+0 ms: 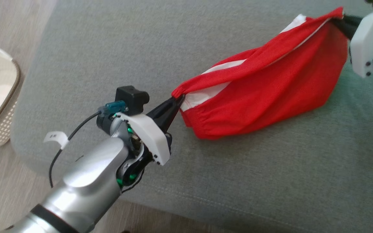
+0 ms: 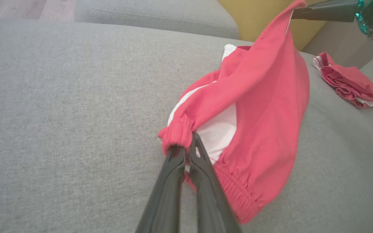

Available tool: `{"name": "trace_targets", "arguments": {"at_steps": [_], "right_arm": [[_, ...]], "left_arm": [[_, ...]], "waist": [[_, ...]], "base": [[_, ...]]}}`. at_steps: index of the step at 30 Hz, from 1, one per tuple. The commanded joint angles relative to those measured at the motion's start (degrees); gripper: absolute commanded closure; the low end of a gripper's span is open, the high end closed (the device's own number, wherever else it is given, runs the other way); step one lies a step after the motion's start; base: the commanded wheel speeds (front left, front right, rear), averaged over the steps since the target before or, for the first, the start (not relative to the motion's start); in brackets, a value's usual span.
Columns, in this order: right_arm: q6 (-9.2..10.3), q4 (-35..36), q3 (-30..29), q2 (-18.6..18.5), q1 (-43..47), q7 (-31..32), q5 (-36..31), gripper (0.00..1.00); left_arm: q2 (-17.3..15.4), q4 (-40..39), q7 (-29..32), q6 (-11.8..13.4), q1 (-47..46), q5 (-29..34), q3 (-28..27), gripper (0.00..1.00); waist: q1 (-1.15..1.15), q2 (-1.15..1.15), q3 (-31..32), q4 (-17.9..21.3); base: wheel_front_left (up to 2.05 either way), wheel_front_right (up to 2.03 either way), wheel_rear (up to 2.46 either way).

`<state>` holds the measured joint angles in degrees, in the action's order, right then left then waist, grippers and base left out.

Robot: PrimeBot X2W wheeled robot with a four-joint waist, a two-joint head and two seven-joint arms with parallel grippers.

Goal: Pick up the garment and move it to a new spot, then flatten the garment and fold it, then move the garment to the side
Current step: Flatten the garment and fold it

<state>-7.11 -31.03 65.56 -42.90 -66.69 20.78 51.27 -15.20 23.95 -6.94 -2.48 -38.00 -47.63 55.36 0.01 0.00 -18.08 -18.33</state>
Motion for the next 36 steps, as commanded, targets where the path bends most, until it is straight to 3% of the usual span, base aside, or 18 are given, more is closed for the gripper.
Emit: {"name": "trace_targets", "arguments": {"at_steps": [1,14,15,16,17,26,36], "right_arm": [[-0.37,-0.34,0.34,0.09,-1.69,-1.25,-0.48,1.00],[-0.37,-7.95,5.42,1.75,-5.62,-4.23,1.66,0.98],[-0.37,-8.82,5.48,2.03,-5.65,-4.67,2.00,0.00],[-0.37,-9.79,5.56,2.45,-5.55,-4.90,2.31,0.00],[-0.37,-10.48,5.77,2.88,-5.41,-5.24,2.32,0.00],[-0.37,-18.38,5.95,6.42,-3.24,-10.23,3.22,0.00],[-0.37,-20.97,3.48,9.54,1.17,-23.05,6.19,0.00]], "left_arm": [[-0.48,0.07,-1.10,-0.26,-2.92,-0.38,-2.39,1.00],[4.21,9.14,-3.70,-2.17,-5.98,-0.30,-1.54,1.00],[4.46,9.85,-3.90,-2.23,-6.16,-0.22,-1.48,0.70],[4.70,10.53,-4.23,-2.22,-6.29,-0.11,-1.49,0.07],[4.92,11.18,-4.54,-2.23,-6.35,-0.04,-1.51,0.00],[4.87,14.53,-7.11,-1.68,-5.49,-1.11,-4.59,0.00],[2.30,9.86,-8.03,1.23,-0.17,-2.01,-14.97,0.00]], "waist": [[-0.01,0.00,-1.59,-1.35],[-0.01,0.00,-4.27,-3.21],[-0.01,0.00,-4.20,-3.21],[-0.01,0.00,-4.01,-3.17],[-0.01,0.00,-3.76,-3.09],[-0.01,0.00,0.47,-0.84],[-0.01,0.00,7.24,3.66]], "base": [[0.00,0.00,0.00],[0.00,0.00,0.00],[0.00,0.00,0.00],[0.00,0.00,0.00],[0.00,0.00,0.00],[0.00,0.00,0.00],[0.00,0.00,0.00]]}}
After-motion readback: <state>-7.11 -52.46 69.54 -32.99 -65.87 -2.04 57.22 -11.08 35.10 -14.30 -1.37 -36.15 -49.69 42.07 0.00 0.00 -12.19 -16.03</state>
